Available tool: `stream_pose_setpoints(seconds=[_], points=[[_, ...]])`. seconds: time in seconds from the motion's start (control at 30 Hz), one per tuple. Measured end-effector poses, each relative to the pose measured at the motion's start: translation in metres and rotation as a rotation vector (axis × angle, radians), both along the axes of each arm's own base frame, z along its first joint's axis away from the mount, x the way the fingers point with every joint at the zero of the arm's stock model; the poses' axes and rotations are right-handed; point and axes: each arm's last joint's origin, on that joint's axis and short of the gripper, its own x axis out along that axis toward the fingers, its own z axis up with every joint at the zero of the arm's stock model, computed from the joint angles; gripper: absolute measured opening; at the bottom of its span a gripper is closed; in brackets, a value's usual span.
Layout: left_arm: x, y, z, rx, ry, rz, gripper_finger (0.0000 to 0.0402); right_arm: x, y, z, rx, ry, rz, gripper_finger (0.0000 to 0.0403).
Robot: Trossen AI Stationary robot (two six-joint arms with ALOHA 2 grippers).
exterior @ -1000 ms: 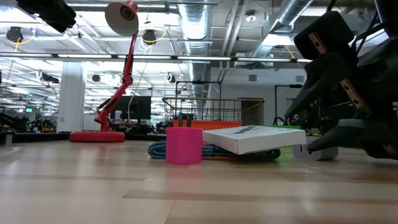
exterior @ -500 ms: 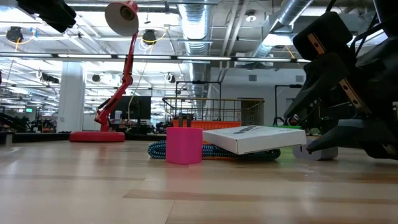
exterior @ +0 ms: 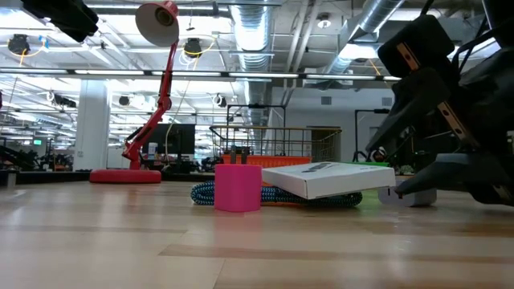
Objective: Pick and place items into bin
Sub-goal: Put the card reader box into the gold wire basket
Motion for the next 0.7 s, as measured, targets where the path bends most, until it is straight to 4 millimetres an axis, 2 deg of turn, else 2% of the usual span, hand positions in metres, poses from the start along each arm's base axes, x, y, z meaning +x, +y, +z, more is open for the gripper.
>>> stream_pose_setpoints(seconds=[0.7], points=[[0.0000,0.0000,0.0000,0.004,0.001,-0.003,0.0000,0.0041,-0.0009,0.0015,-0.017,0.031,0.003,0.0210]])
